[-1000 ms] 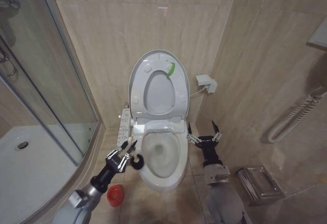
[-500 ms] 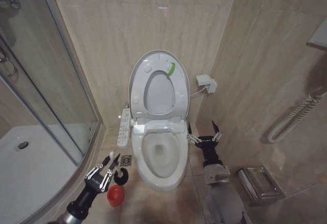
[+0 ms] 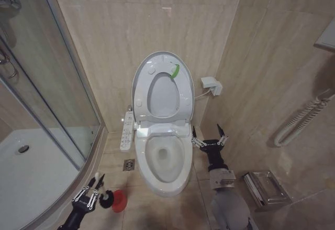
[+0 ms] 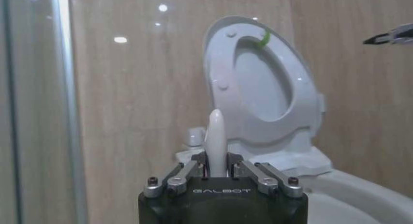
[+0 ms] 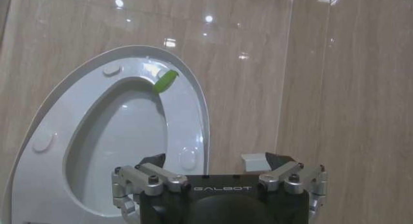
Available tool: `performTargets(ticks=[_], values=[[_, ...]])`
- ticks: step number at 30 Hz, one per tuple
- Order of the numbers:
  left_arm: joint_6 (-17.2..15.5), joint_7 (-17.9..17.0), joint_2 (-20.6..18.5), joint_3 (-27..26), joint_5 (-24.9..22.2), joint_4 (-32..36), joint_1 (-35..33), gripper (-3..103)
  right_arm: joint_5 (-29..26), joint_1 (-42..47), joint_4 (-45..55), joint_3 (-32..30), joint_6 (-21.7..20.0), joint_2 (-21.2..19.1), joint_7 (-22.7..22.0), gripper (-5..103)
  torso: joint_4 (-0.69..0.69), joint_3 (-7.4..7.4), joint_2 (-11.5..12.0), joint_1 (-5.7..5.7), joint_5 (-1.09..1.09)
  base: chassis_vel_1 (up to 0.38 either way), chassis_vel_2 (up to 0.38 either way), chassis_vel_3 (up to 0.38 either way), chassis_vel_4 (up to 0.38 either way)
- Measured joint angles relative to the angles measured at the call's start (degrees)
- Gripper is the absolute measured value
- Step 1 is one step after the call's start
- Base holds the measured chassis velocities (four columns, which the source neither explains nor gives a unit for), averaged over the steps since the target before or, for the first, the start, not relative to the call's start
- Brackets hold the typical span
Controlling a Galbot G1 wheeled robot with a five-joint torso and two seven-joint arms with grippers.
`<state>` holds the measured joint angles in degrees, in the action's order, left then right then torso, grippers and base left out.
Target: Open the toilet lid, clean the toilet bowl with a toilet brush, close the toilet lid, and flush.
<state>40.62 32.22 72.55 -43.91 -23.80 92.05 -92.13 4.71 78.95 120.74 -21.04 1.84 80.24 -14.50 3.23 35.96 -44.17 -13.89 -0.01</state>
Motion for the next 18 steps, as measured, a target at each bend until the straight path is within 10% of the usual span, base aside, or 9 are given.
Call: performTargets(ticks=[18], values=[[4.2,9.2,-1.8,2.1,-11.2,-22.9,14.7,20,0.0,0.0,0.0,0.0,0.0,0.0,0.0,100,0.0,0.0,0.0,0.0,0.0,0.0,0.0,0.0,0.0]])
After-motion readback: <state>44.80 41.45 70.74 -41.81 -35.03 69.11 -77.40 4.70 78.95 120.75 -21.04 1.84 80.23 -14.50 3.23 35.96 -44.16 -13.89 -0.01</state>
